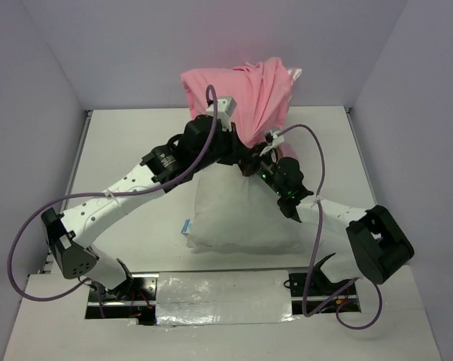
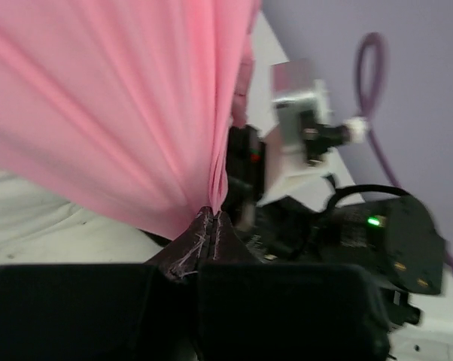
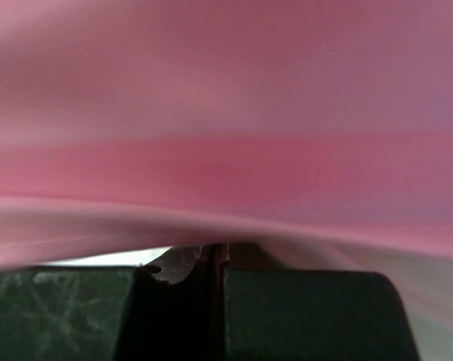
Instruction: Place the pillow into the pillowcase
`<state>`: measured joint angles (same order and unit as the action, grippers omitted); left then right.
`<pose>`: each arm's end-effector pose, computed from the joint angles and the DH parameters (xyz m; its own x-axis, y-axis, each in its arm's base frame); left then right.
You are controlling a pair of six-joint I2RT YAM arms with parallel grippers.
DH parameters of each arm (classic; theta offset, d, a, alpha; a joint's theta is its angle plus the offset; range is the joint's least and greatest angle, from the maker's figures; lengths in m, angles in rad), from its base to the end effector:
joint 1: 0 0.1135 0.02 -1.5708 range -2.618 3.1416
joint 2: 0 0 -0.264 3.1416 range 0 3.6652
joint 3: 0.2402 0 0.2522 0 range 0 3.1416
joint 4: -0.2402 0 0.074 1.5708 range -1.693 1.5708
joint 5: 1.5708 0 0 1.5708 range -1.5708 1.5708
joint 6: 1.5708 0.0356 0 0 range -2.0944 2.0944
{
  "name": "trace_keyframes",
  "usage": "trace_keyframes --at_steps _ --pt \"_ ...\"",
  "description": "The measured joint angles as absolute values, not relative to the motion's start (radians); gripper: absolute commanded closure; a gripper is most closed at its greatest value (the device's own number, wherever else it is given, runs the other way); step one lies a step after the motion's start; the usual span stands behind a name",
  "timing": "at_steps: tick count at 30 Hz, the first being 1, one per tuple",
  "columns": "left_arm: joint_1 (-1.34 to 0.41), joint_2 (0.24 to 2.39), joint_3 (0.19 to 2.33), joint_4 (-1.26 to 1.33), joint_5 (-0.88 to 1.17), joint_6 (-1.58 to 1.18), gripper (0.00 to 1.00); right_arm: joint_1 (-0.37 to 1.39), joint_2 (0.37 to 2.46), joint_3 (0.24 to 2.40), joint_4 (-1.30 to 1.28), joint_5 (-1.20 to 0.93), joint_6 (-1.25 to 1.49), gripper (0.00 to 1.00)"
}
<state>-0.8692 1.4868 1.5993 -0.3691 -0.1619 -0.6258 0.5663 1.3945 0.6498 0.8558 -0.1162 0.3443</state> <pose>0.2239 -0.2561 0.4360 -0.5154 -0.2858 -0.8079 0.4335 0.7263 -0.5334 0.2536 0.1661 0.2636 -0.1246 0.3181 -0.9398 -0.6247 0.7107 0.3234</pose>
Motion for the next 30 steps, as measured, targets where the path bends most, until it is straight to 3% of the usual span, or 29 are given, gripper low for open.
trace_keyframes --at_steps 4,7,9,10,12,13,14,15,17,24,30 --pt "-0.867 1.544 1.57 -0.394 -0.192 -0.67 1.0 0.562 1.335 0.596 0.839 -0.083 0.348 1.0" --pt "-0.854 1.628 1.563 -0.416 -0.202 -0.695 0.86 0.561 1.293 0.569 0.785 -0.068 0.352 1.0" --pt "-0.834 1.682 1.568 -0.42 -0.187 -0.71 0.71 0.553 1.268 0.551 0.704 -0.049 0.364 1.0" --pt "-0.825 1.706 1.571 -0.426 -0.179 -0.709 0.52 0.549 1.257 0.545 0.667 -0.037 0.373 1.0" --pt "-0.814 1.752 1.584 -0.463 -0.153 -0.705 0.41 0.542 1.218 0.541 0.593 0.008 0.376 0.98" --pt "-0.812 1.763 1.585 -0.458 -0.141 -0.705 0.28 0.539 1.198 0.541 0.545 0.033 0.375 0.93" --pt "-0.811 1.766 1.587 -0.46 -0.132 -0.695 0.14 0.537 1.177 0.544 0.502 0.065 0.373 0.75" --pt "-0.81 1.767 1.587 -0.471 -0.122 -0.681 0.01 0.533 1.162 0.553 0.467 0.088 0.374 0.65" --pt "-0.809 1.753 1.587 -0.5 -0.121 -0.668 0.01 0.529 1.128 0.577 0.395 0.139 0.368 0.43" --pt "-0.769 1.534 1.46 -0.503 -0.101 -0.654 0.01 0.533 0.98 0.664 0.168 0.152 0.34 0.23" --pt "-0.38 1.269 1.229 -0.418 -0.069 -0.663 0.01 0.704 0.978 0.931 -0.142 0.215 0.274 0.0"
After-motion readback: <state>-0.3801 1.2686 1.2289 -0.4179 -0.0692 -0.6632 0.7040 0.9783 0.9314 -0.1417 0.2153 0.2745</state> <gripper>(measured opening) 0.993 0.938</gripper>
